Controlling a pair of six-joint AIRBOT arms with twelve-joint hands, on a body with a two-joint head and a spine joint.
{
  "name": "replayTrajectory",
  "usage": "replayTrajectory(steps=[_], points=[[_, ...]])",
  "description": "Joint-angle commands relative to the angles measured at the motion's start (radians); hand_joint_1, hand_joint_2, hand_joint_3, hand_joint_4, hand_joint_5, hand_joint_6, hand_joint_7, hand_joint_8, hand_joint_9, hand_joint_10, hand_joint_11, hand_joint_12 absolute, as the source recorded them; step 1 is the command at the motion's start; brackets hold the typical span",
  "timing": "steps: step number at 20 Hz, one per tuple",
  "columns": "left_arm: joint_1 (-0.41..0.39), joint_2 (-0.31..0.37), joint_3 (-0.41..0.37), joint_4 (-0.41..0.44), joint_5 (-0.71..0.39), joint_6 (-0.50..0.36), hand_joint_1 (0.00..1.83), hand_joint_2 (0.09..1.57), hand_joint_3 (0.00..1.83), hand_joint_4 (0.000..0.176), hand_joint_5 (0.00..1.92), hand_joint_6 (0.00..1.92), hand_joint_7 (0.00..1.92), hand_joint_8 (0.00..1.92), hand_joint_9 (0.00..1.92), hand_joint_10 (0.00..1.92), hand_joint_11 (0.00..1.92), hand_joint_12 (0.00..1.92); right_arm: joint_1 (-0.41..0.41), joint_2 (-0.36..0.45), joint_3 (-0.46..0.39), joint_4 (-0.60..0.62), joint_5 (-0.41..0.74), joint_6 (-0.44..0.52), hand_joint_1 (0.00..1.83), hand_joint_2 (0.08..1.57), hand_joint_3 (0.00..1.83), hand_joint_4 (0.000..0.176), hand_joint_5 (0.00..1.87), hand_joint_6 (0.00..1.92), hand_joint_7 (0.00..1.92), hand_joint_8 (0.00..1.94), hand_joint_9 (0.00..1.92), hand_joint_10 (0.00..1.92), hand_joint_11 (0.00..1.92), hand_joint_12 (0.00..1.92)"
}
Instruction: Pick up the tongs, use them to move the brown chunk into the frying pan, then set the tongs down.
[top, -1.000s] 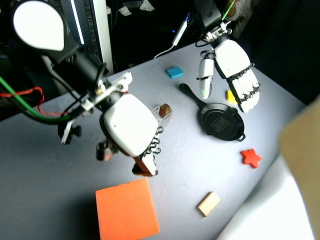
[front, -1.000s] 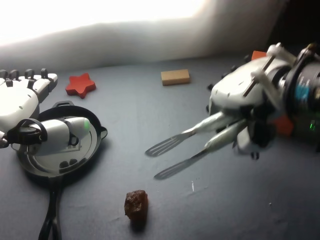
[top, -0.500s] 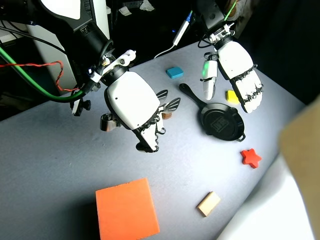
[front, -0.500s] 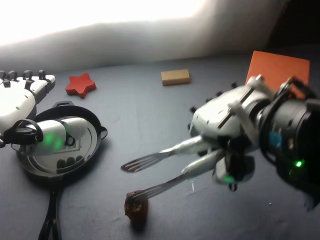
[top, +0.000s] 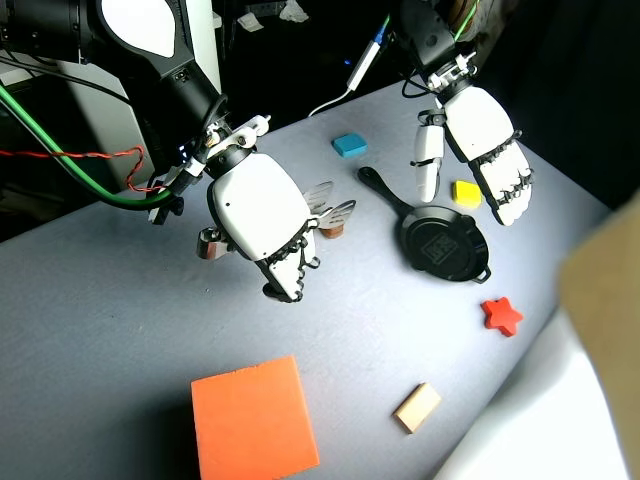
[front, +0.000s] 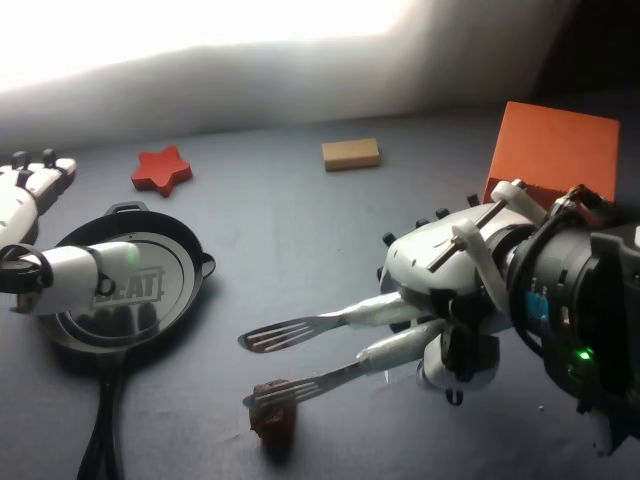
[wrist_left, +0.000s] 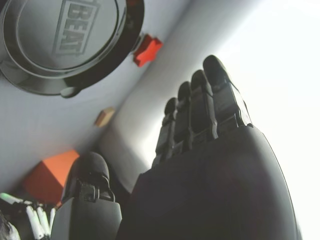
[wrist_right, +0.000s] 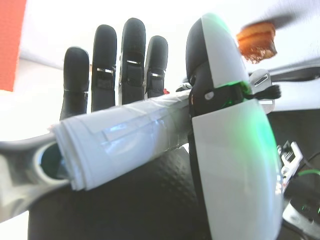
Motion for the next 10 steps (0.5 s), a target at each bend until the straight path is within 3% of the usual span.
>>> replayTrajectory(steps=[1, 4, 7, 10], points=[[-0.004, 0.006, 0.009, 0.056, -0.083, -0.004, 0.00, 1.19, 0.00, 0.023, 0.03, 0.00, 0.07, 0.00, 0.08, 0.00, 0.00, 0.40, 0.004, 0.002, -0.001, -0.054, 0.012, 0.000, 1.07, 1.16, 0.00, 0.000, 0.58, 0.61, 0.78, 0.22, 0.48, 0.83, 0.11, 1.66], [0.002, 0.006, 0.019, 0.056, -0.083, -0.004, 0.00, 1.19, 0.00, 0.019, 0.05, 0.01, 0.10, 0.01, 0.10, 0.01, 0.00, 0.46, -0.004, -0.006, -0.001, -0.051, 0.005, -0.004, 1.07, 1.17, 0.00, 0.000, 0.58, 0.61, 0.79, 0.22, 0.49, 0.83, 0.12, 1.67], [0.006, 0.006, 0.028, 0.056, -0.083, -0.005, 0.00, 1.19, 0.00, 0.030, 0.02, 0.00, 0.08, 0.00, 0.09, 0.00, 0.00, 0.39, -0.016, -0.021, 0.012, -0.051, 0.002, -0.005, 1.09, 1.16, 0.00, 0.000, 0.59, 0.62, 0.78, 0.22, 0.48, 0.83, 0.12, 1.66], [0.011, 0.006, 0.033, 0.056, -0.088, -0.006, 0.00, 1.19, 0.00, 0.029, 0.01, 0.00, 0.08, 0.00, 0.08, 0.00, 0.00, 0.38, -0.019, -0.030, 0.027, -0.051, 0.002, -0.005, 1.08, 1.16, 0.00, 0.000, 0.58, 0.61, 0.78, 0.22, 0.47, 0.83, 0.11, 1.66]])
